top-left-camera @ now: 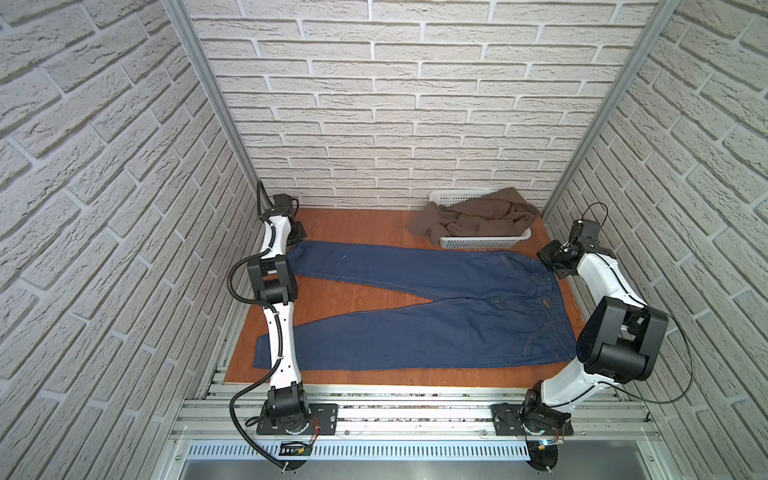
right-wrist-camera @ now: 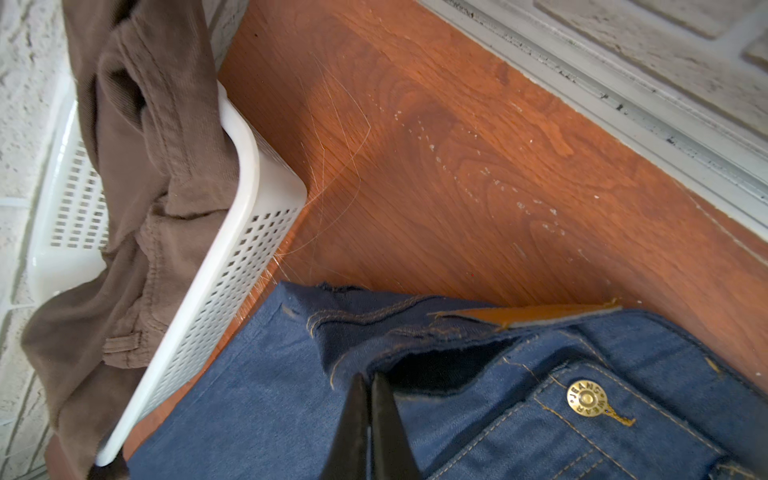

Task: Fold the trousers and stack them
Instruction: 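Grasp the farther leg hem with left while right grasps the waistband corner, then lift the far edge with both grippers and fold it toward the robot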

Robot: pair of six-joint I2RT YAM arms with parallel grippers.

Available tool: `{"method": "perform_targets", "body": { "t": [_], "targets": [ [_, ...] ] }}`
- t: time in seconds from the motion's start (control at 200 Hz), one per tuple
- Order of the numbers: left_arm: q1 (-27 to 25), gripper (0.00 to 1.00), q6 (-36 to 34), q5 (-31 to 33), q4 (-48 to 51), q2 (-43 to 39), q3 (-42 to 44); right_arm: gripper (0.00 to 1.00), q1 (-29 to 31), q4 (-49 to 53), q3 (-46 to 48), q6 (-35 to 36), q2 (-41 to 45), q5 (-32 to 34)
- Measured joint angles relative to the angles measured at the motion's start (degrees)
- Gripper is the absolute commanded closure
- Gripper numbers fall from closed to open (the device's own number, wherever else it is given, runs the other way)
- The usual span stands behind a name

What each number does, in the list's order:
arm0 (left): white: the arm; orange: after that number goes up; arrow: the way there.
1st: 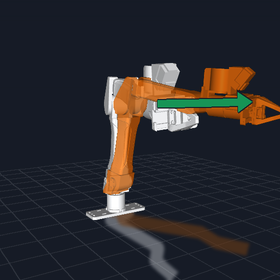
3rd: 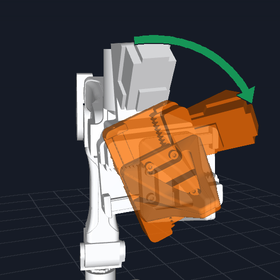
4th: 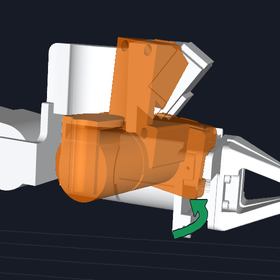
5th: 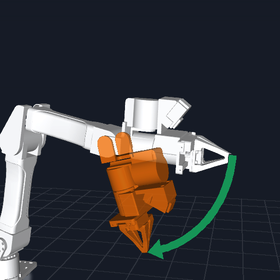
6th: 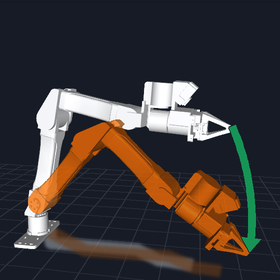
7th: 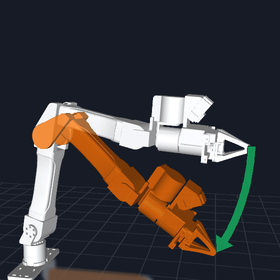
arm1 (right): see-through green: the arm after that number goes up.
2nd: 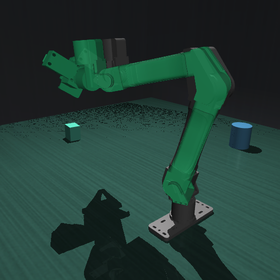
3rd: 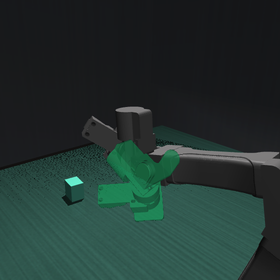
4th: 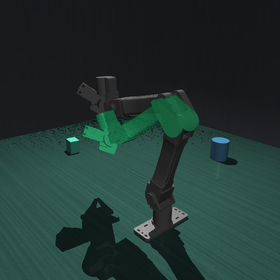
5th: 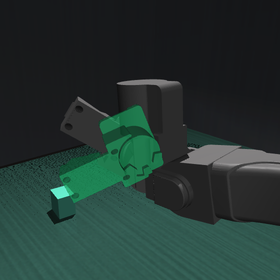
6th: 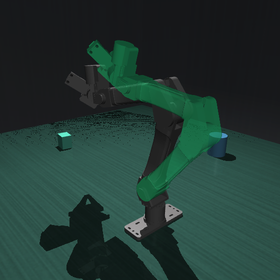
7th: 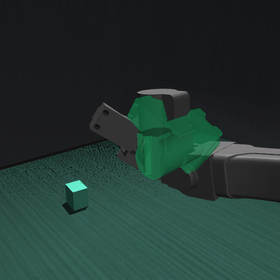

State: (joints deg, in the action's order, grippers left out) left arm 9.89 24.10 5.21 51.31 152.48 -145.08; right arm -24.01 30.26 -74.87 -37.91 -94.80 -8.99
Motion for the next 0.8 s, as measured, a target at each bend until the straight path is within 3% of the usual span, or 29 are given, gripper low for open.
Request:
{"method": "perform_targets", "body": {
  "t": [0.16,0.44,0.8],
  "targets": [
    [1.2,1.0,0.5,0.0,-3.1,-6.3,6.4,0.95,-1.8,0.3,0.0,-0.7,1.5,-0.4],
    [4.2,1.0,2.5,0.5,-13.7,-26.3,27.7,0.95,-5.7,2.5,0.2,-0.9,5.4,-1.7],
    [8.7,1.0,7.8,-1.8,-23.7,-43.7,53.8,0.95,-8.8,4.6,5.1,-0.5,9.4,-3.5]
  ]
}}
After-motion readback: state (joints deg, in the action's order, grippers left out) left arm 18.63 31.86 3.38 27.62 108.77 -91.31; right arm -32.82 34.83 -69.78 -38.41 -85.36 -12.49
